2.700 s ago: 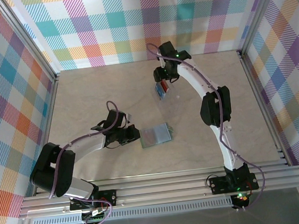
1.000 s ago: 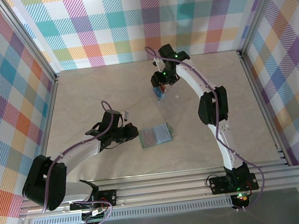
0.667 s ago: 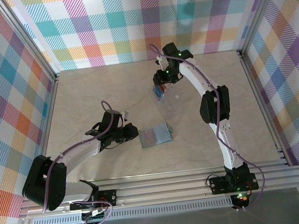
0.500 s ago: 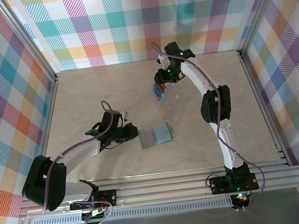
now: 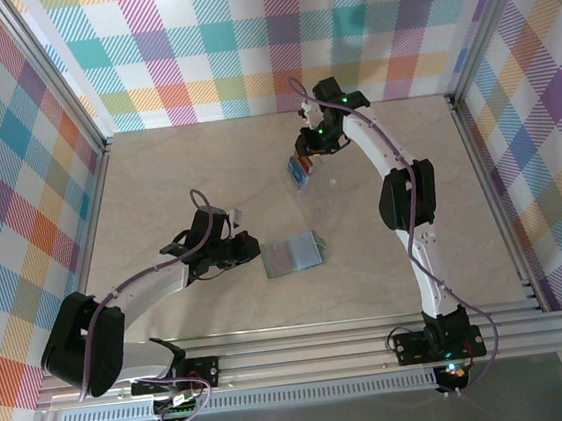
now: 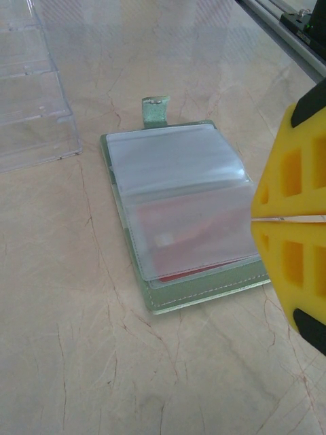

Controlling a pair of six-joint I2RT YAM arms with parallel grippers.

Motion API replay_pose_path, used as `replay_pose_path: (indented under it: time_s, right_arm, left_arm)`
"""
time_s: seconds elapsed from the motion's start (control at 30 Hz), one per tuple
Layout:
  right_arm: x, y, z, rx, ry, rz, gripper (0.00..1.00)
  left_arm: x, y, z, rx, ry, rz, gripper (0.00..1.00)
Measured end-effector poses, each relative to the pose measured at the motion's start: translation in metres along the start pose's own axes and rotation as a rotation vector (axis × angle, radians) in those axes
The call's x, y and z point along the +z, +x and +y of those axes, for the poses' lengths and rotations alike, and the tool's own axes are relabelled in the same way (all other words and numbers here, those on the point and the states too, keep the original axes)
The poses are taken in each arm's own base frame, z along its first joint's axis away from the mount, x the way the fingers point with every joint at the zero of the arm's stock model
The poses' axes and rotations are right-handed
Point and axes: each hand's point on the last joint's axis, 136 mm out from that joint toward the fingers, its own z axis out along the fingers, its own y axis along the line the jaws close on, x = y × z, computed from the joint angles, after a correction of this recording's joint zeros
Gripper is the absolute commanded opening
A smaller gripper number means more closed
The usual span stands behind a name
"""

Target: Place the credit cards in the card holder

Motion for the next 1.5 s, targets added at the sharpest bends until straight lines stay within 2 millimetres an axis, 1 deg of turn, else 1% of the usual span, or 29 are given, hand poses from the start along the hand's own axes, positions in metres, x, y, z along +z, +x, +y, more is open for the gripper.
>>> replay_pose_path:
  time_s: [0.1,0.3,0.5,0.67,0.8,0.9,1.17,1.3,1.4,1.5]
  right_arm:
    - [0.000,0.000,0.000,0.000,0.000,0.000,0.22]
    - [0.000,0.000,-0.002,0.005,0.007,-0.001,0.15]
    - [-0.001,-0.001,-0.010,0.023,0.052,-0.008,0.07]
    - [-0.005,-0.004,-0.015,0.032,0.085,-0.021,0.03]
    - [-0.012,-0.007,-0.016,0.040,0.109,-0.039,0.00]
    - [-0.022,-0.012,-0.013,0.039,0.122,-0.068,0.00]
    - [-0.071,-0.027,0.001,0.054,0.148,-0.192,0.00]
    - [-0.092,-0.030,0.003,0.081,0.174,-0.243,0.00]
    - [-0.105,-0.024,0.001,0.114,0.225,-0.276,0.00]
    - [-0.117,-0.010,0.002,0.136,0.272,-0.307,0.00]
  left_arm:
    - [0.000,0.000,0.000,0.000,0.000,0.000,0.10]
    - [0.000,0.000,0.000,0.000,0.000,0.000,0.10]
    - [0.000,0.000,0.000,0.000,0.000,0.000,0.11]
    - [0.000,0.000,0.000,0.000,0.000,0.001,0.10]
    - [0.000,0.000,0.000,-0.001,-0.001,0.001,0.10]
    - [0.001,0.001,0.001,-0.002,-0.003,0.004,0.11]
    - [0.006,0.004,0.006,-0.006,-0.015,0.021,0.11]
    - [0.008,0.006,0.008,-0.010,-0.019,0.032,0.11]
    - [0.010,0.007,0.008,-0.010,-0.017,0.041,0.12]
    - [0.012,0.009,0.010,-0.012,-0.022,0.051,0.13]
